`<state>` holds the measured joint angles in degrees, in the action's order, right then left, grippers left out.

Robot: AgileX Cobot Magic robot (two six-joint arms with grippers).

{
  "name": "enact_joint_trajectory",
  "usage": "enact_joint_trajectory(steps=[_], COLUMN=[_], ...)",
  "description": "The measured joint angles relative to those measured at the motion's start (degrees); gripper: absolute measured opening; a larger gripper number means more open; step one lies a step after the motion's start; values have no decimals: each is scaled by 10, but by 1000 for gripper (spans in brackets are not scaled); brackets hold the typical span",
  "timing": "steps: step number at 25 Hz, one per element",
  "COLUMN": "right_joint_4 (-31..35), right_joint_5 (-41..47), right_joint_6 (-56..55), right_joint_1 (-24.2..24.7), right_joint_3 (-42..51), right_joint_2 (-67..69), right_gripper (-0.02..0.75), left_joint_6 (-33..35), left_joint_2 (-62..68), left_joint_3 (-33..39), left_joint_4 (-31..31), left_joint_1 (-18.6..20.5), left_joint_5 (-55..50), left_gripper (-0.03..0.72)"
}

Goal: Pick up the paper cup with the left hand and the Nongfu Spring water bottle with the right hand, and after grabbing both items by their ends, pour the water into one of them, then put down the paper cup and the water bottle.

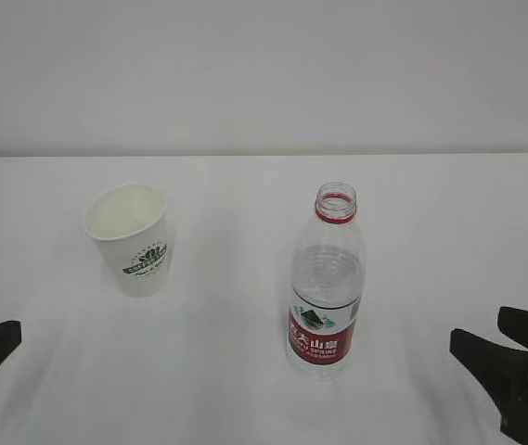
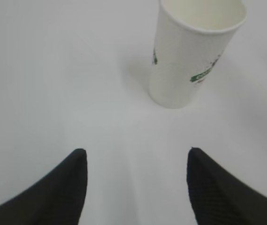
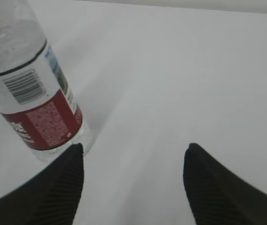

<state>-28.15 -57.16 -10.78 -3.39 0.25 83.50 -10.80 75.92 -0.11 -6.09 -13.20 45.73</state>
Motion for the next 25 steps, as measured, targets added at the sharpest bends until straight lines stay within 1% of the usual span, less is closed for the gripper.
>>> enact_joint_trajectory(steps=[3,5,7,11,13,20,25], right_joint_4=[-18,-17,-14,-21,-22,-58,-61], right_joint_5=[-18,-25,-38,-68,-72,-79,-81], right_joint_6=[10,12,14,31,38,38,34], right_joint_1=[0,0,0,0,0,0,0], right_joint_3=[0,0,0,0,0,0,0], right_joint_2=[0,0,0,0,0,14,42], right_gripper=[504,504,504,505,505,504,504], left_joint_6=[-19,-27,-38,-43,-44,-44,-45], left_joint_2=[0,0,1,1,1,4,24], left_joint_3=[0,0,0,0,0,0,0], left_joint_4=[-70,-88,-90,-90,-90,-90,-89], left_joint_1=[0,0,0,0,0,0,0], left_joint_5=[16,29,50,154,184,192,145], left_gripper=[481,477,474,468,466,459,456])
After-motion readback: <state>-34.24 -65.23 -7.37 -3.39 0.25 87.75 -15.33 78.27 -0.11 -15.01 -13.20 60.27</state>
